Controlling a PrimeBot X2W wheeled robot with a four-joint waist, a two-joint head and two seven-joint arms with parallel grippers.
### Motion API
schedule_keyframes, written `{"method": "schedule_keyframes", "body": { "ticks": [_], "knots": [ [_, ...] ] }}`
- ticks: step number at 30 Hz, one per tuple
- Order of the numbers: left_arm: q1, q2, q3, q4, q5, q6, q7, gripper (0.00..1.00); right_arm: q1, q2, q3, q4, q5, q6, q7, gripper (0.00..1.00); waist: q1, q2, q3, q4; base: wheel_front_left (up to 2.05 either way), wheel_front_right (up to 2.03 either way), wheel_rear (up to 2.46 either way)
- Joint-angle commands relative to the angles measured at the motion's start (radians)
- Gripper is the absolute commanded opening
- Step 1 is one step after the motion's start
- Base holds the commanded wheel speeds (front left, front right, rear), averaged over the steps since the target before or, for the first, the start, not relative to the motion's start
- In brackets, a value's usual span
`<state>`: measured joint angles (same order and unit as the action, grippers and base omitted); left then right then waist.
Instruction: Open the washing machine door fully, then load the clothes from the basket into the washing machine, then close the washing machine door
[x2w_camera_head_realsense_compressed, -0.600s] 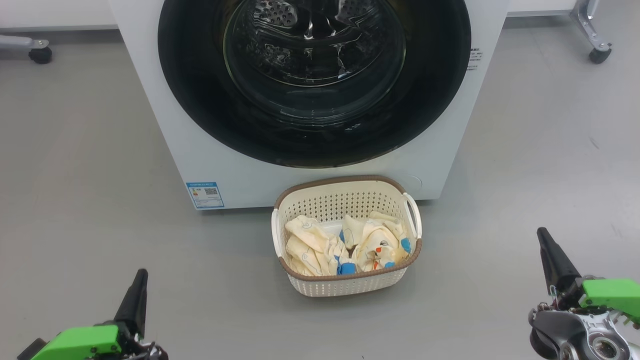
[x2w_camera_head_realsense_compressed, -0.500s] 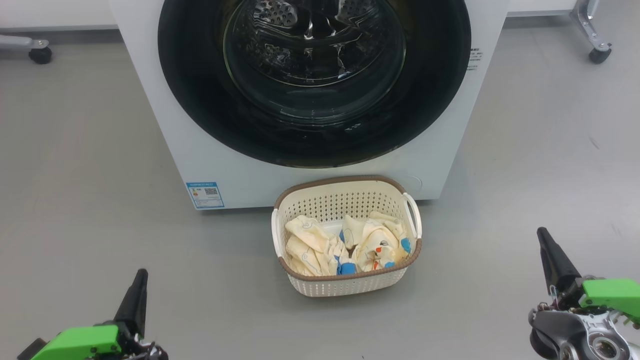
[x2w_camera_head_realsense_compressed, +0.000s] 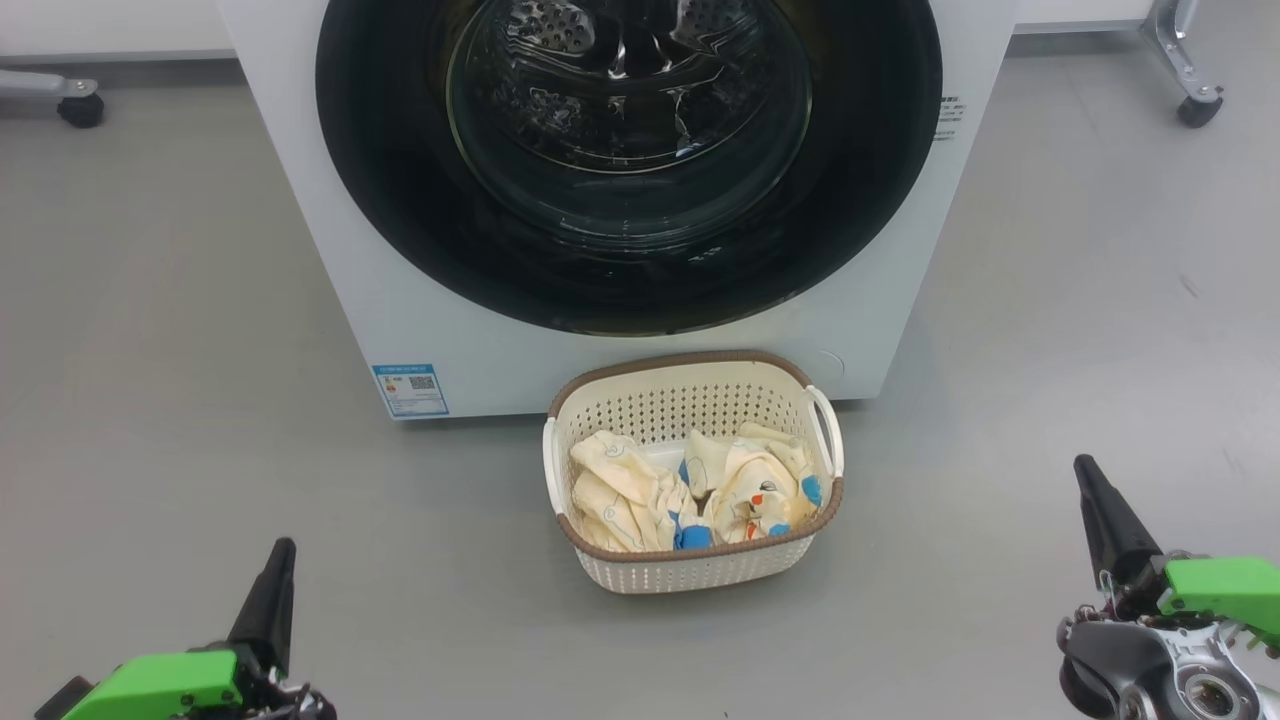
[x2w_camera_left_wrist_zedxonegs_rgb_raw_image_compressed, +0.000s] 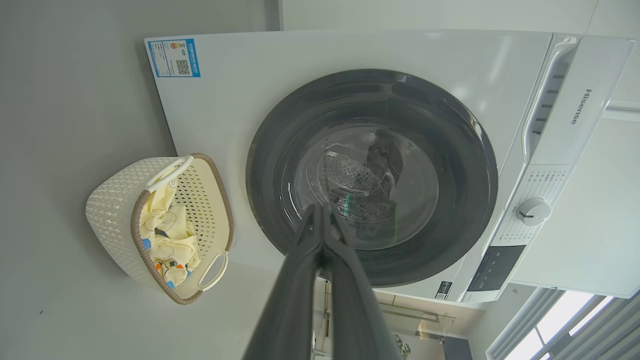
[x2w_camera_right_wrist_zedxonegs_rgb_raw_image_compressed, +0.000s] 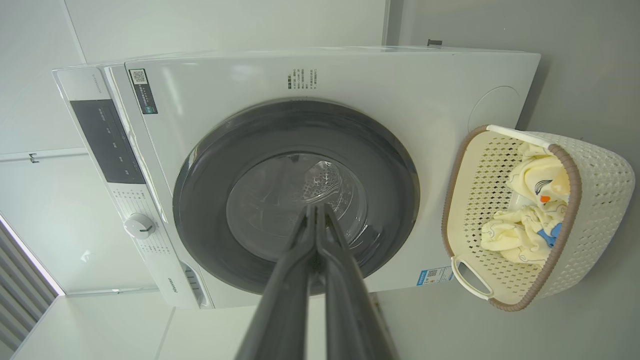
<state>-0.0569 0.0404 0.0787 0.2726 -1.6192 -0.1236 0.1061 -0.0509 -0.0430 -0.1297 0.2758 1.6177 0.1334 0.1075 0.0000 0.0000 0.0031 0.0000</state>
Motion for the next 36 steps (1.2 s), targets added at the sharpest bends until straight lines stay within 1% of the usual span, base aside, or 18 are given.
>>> {"method": "schedule_keyframes", "body": {
  "ticks": [1,33,34,36],
  "knots": [
    [-0.051,0.010,0.035,-0.028,0.010,-0.007,0.007,0.00,-0.057,-0.007,0.016,-0.031,-0.009,-0.003,0.006,0.00,0.0000,0.0000,0.000,0.000,0.00,0.00,0.00],
    [-0.051,0.010,0.035,-0.028,0.010,-0.007,0.007,0.00,-0.057,-0.007,0.016,-0.031,-0.009,-0.003,0.006,0.00,0.0000,0.0000,0.000,0.000,0.00,0.00,0.00],
    [0.000,0.000,0.000,0.000,0.000,0.000,0.000,1.00,0.000,0.000,0.000,0.000,0.000,0.000,0.000,1.00,0.0000,0.0000,0.000,0.000,0.00,0.00,0.00],
    [0.007,-0.004,-0.003,0.025,0.000,0.001,-0.001,1.00,0.010,0.004,0.004,0.023,0.000,0.000,-0.001,1.00,0.0000,0.0000,0.000,0.000,0.00,0.00,0.00]
  ]
}}
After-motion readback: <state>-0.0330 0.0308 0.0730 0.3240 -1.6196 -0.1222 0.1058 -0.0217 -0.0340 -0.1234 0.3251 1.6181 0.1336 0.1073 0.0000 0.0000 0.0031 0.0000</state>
